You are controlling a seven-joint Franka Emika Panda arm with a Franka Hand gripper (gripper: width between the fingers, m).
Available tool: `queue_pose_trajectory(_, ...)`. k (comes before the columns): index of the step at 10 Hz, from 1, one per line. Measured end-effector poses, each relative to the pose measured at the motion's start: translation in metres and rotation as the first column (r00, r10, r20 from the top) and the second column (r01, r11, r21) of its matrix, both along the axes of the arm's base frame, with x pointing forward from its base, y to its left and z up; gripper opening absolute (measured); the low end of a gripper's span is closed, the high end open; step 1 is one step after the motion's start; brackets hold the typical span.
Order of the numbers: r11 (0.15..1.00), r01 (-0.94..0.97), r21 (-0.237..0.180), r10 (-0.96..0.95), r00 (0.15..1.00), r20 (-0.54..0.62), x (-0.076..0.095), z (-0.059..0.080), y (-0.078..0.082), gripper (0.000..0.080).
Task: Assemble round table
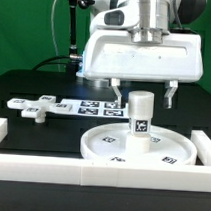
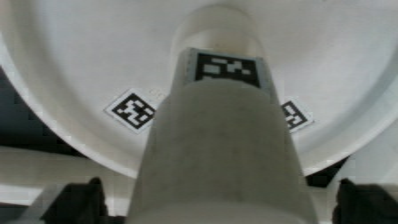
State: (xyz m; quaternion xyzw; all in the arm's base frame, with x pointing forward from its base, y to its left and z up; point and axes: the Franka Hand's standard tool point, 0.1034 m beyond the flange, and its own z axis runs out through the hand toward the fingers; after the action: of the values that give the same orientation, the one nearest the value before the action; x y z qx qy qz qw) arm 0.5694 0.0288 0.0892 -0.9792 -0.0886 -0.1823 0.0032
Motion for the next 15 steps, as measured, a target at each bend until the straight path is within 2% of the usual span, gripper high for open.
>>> queue_pose_trajectory(2, 1.000, 0.007, 0.000, -0.007, 1.000, -0.002, 0.002, 0.016, -0.006, 0.0649)
queue_pose_trajectory(3, 1.000, 0.008, 0.001, -0.008, 1.000, 0.000, 0.003, 0.019, -0.006, 0.0649)
queue_pose_trajectory(7, 1.000, 0.005, 0.004, -0.005, 1.000, -0.025, 0.001, 0.016, -0.004, 0.0649)
queue_pose_trajectory(8, 1.000, 0.001, 0.006, -0.001, 0.998, -0.061, -0.002, 0.013, -0.004, 0.0649)
queue_pose_trajectory(9, 1.000, -0.002, 0.017, 0.005, 0.985, -0.170, -0.006, 0.011, -0.003, 0.0649)
queue_pose_trajectory(10, 1.000, -0.004, 0.023, 0.009, 0.978, -0.210, -0.002, 0.014, -0.001, 0.0649)
queue_pose_trajectory(13, 0.999, -0.002, 0.047, 0.020, 0.917, -0.399, -0.011, 0.012, 0.006, 0.0649)
queue_pose_trajectory(14, 0.999, -0.002, 0.048, 0.020, 0.922, -0.386, -0.005, 0.013, 0.006, 0.0649)
queue_pose_trajectory(15, 0.999, -0.011, 0.047, 0.029, 0.922, -0.387, -0.006, 0.011, 0.004, 0.0649)
